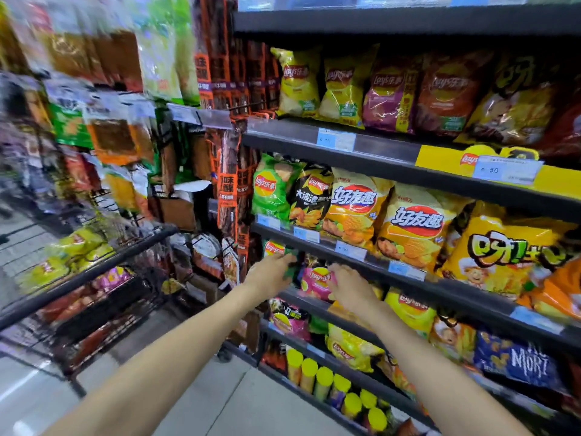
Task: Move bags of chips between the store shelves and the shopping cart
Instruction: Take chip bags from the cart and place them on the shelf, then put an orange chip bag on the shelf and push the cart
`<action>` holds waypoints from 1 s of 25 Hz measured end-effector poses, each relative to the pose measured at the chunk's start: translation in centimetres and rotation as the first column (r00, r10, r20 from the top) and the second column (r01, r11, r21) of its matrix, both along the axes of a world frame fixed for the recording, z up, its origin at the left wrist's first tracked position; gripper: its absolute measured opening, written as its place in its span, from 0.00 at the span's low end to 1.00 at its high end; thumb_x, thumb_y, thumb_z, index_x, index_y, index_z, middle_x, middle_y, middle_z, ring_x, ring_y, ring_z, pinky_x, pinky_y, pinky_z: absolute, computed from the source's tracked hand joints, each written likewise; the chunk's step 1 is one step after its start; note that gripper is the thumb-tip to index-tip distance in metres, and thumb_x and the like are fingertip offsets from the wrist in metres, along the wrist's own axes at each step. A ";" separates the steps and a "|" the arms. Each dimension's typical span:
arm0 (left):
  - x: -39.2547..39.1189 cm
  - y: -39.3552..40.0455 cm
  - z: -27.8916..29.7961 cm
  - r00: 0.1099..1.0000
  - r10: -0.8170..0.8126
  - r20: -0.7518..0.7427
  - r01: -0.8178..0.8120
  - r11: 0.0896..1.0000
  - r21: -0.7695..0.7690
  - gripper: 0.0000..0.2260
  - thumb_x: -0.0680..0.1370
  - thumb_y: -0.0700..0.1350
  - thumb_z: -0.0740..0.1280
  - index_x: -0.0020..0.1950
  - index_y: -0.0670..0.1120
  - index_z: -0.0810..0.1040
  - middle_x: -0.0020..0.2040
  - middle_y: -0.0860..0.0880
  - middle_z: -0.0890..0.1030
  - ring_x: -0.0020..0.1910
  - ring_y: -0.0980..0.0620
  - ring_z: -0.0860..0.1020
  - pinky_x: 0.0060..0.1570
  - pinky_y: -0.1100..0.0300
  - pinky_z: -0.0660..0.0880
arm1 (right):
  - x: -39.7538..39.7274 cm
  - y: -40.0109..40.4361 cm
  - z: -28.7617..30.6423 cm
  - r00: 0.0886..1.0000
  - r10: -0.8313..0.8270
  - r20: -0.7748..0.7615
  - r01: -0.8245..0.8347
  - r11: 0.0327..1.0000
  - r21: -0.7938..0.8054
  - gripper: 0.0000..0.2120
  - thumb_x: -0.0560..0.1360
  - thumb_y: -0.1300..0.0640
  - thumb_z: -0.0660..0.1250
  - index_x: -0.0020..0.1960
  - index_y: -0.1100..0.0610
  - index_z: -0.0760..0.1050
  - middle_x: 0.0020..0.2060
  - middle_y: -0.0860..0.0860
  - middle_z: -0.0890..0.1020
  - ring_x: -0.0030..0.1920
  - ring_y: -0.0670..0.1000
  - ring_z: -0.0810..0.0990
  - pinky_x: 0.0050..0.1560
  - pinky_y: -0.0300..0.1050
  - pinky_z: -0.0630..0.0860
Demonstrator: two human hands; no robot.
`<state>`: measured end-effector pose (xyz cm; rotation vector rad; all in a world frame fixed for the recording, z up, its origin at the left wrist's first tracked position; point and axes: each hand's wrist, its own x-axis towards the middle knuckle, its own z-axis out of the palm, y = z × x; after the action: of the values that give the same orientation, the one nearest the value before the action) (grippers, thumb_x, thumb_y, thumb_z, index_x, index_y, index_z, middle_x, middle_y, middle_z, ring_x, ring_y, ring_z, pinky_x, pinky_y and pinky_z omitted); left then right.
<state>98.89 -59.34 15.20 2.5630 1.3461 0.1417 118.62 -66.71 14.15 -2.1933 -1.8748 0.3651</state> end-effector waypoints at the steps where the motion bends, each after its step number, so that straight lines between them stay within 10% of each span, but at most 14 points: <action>1: -1.7 -1.0 -0.3 0.999 0.031 -0.010 -0.031 0.999 0.014 0.21 0.80 0.44 0.64 0.73 0.50 0.67 0.68 0.46 0.72 0.63 0.41 0.75 0.54 0.48 0.77 | -1.4 -0.1 -0.5 0.999 0.051 0.013 -0.051 0.999 -0.018 0.17 0.82 0.56 0.58 0.70 0.57 0.69 0.65 0.56 0.76 0.63 0.59 0.76 0.59 0.50 0.74; 13: -36.2 -15.3 -6.1 0.772 0.635 0.000 -0.635 0.772 0.022 0.15 0.79 0.45 0.61 0.66 0.49 0.72 0.61 0.47 0.77 0.62 0.44 0.76 0.56 0.50 0.74 | -34.7 -0.5 -4.1 0.674 0.739 0.005 -0.730 0.667 -0.147 0.12 0.80 0.55 0.59 0.60 0.57 0.75 0.57 0.57 0.80 0.59 0.59 0.78 0.54 0.52 0.74; 25: -70.1 -32.4 -6.3 0.332 0.943 -0.005 -0.942 0.332 0.038 0.16 0.80 0.51 0.62 0.68 0.55 0.71 0.63 0.53 0.77 0.61 0.49 0.76 0.53 0.52 0.76 | -76.1 -7.9 -5.2 0.245 0.964 -0.100 -0.969 0.244 -0.022 0.13 0.82 0.54 0.56 0.64 0.57 0.73 0.60 0.55 0.77 0.59 0.56 0.75 0.53 0.47 0.70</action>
<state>28.83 -91.73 8.88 1.3758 2.6885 0.3184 42.52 -74.59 9.00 -0.6195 -2.9890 0.6866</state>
